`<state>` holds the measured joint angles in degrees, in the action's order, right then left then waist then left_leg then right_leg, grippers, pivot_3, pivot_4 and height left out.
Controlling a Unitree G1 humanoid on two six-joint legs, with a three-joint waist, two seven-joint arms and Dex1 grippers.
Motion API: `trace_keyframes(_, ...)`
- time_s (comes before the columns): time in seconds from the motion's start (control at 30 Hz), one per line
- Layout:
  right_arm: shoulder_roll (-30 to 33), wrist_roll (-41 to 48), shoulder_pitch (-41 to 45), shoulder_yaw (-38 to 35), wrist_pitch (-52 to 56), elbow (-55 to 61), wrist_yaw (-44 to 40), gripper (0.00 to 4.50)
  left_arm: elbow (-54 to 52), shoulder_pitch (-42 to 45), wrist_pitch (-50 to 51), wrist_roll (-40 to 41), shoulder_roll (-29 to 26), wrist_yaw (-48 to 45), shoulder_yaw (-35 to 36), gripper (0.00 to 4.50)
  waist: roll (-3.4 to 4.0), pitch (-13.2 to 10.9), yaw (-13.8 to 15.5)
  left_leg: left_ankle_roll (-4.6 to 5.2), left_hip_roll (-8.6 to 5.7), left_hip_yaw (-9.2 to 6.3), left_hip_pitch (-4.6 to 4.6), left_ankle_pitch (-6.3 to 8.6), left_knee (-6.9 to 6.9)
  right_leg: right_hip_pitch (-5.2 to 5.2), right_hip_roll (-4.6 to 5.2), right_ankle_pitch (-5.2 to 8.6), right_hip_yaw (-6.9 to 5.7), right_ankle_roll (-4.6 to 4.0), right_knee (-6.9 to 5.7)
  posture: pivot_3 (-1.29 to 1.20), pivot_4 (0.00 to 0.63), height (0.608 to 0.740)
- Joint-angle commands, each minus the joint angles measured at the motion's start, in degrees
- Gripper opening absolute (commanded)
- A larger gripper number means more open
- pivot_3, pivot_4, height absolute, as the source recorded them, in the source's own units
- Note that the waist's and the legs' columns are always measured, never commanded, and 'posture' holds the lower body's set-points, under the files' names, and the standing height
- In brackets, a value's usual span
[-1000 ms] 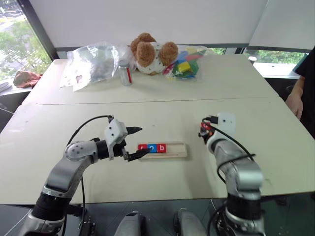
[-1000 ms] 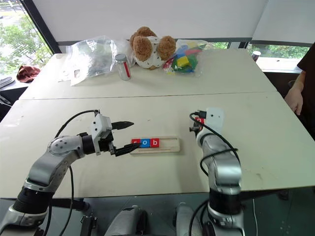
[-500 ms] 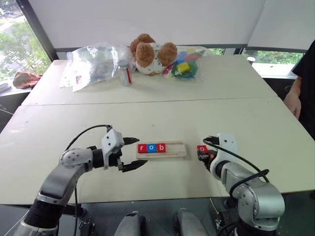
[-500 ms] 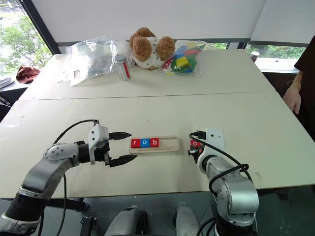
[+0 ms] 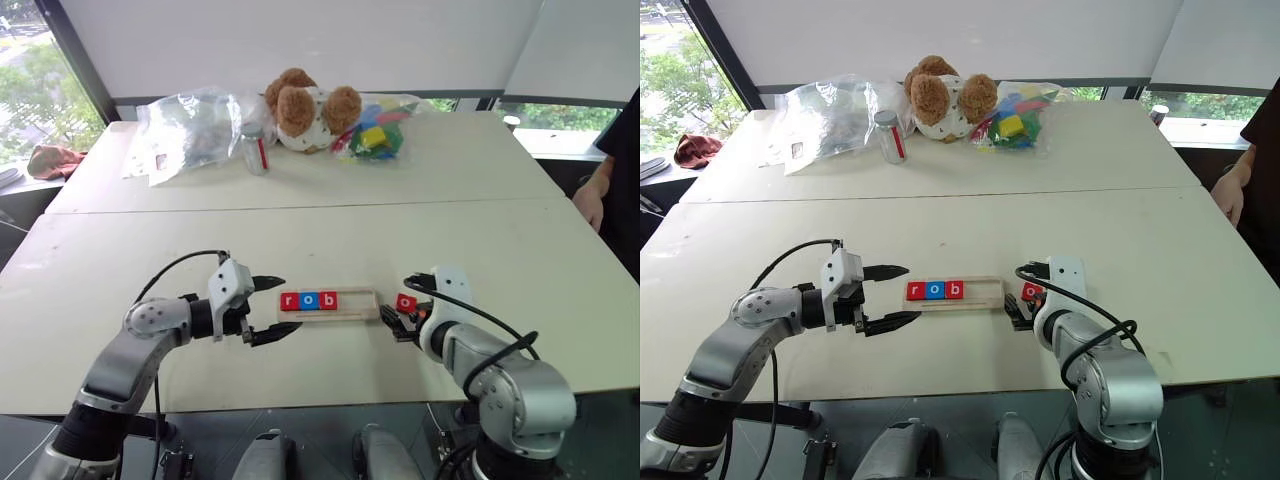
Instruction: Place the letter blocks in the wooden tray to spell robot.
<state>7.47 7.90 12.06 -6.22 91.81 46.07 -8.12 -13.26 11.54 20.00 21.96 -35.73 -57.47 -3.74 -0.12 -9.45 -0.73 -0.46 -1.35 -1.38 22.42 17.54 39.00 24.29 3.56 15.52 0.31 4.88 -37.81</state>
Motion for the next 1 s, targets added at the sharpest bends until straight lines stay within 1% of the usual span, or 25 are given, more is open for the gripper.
trace_keyframes(0.03,7.2,4.4,2.2,-4.3,-0.7,3.1,-7.2,4.45,1.3,2.2,-0.4,1.1,-1.7,-2.1,1.7,4.50,0.00,0.0,0.0,0.00,0.00,0.00,0.01,0.00,0.00,0.00,0.00,0.00,-0.01,0.00,0.04,0.00,0.150,0.740)
trace_keyframes(0.1,12.4,10.8,3.3,-7.0,-3.4,0.7,-16.4,4.45,1.7,3.2,-0.1,2.1,-2.8,-4.3,1.8,4.50,-0.01,0.0,-0.1,0.01,0.00,0.01,0.01,0.00,0.00,-0.02,-0.02,0.00,-0.03,0.00,0.07,0.00,0.150,0.740)
trace_keyframes(0.17,19.5,16.3,2.7,-7.6,-8.1,-2.7,-26.1,4.45,1.4,4.0,0.7,3.3,-3.9,-6.5,1.5,4.50,-0.02,0.0,-0.2,0.03,0.03,0.00,0.00,0.02,-0.03,-0.05,-0.05,0.00,-0.12,0.00,0.10,0.00,0.150,0.740)
trace_keyframes(0.2,24.5,17.0,1.4,-6.4,-14.7,-4.4,-31.6,4.45,1.2,4.3,0.9,3.7,-4.3,-7.4,1.4,4.50,0.00,0.0,-0.2,0.05,0.04,-0.01,0.00,0.03,-0.04,-0.06,-0.07,0.00,-0.14,0.00,0.11,0.00,0.150,0.740)
trace_keyframes(0.27,34.7,15.4,-1.6,-2.9,-29.8,-9.9,-42.5,4.45,0.9,5.0,1.3,4.0,-5.0,-8.4,1.2,4.50,0.01,-0.1,-0.1,0.13,0.05,0.00,0.01,0.08,-0.05,-0.10,-0.09,0.01,-0.17,0.01,0.22,0.00,0.150,0.740)
trace_keyframes(0.3,38.3,13.9,-2.7,-1.8,-38.3,-13.3,-47.0,4.45,0.8,5.3,1.5,4.1,-5.2,-8.6,1.3,4.50,-0.01,-0.1,-0.1,0.19,0.06,-0.02,0.01,0.11,-0.07,-0.20,-0.10,0.01,-0.24,0.01,0.33,0.00,0.150,0.740)
trace_keyframes(0.37,42.3,11.2,-2.4,0.1,-51.5,-22.1,-52.6,4.45,0.6,5.5,1.8,4.2,-5.3,-8.6,1.4,4.50,-0.05,-0.1,-0.1,0.26,0.07,-0.02,-0.02,0.15,-0.04,-0.34,-0.10,0.00,-0.28,0.04,0.53,0.00,0.150,0.740)
trace_keyframes(0.43,43.8,8.4,-0.9,2.4,-63.3,-30.4,-56.3,4.45,0.1,5.4,2.1,4.2,-5.2,-8.5,1.4,4.50,-0.09,-0.1,-0.3,0.30,0.07,0.00,-0.06,0.17,0.02,-0.45,-0.08,-0.01,-0.27,0.05,0.59,0.00,0.150,0.740)
trace_keyframes(0.53,42.5,6.0,3.6,6.2,-75.1,-41.5,-60.3,4.45,-1.5,4.0,2.2,3.7,-5.4,-8.3,0.7,4.50,-0.07,-0.1,-0.2,0.30,0.07,0.01,-0.15,0.17,0.04,-0.56,-0.02,-0.01,-0.27,0.05,0.60,0.00,0.150,0.740)
trace_keyframes(0.67,39.7,4.8,7.4,9.5,-79.9,-49.4,-61.9,4.45,-3.9,1.8,3.1,4.1,-5.6,-7.3,1.2,4.50,-0.07,-0.1,0.0,0.30,0.11,-0.05,-0.14,0.17,0.01,-0.54,-0.01,-0.01,-0.23,0.04,0.60,0.00,0.150,0.740)
trace_keyframes(0.83,38.6,4.2,8.2,10.7,-82.5,-54.2,-63.0,4.45,-5.4,-0.2,3.6,4.2,-6.1,-5.5,2.5,4.50,-0.06,-0.1,0.4,0.28,0.09,-0.11,-0.09,0.18,0.04,-0.54,0.09,-0.01,-0.26,0.03,0.65,0.00,0.150,0.740)
trace_keyframes(1.0,37.6,3.2,8.9,11.3,-83.1,-58.6,-62.0,4.45,-5.9,-1.6,3.4,4.1,-5.9,-4.0,2.6,4.50,-0.04,-0.1,0.2,0.27,0.08,-0.12,-0.11,0.18,0.08,-0.58,0.13,-0.02,-0.25,0.01,0.67,0.00,0.150,0.740)
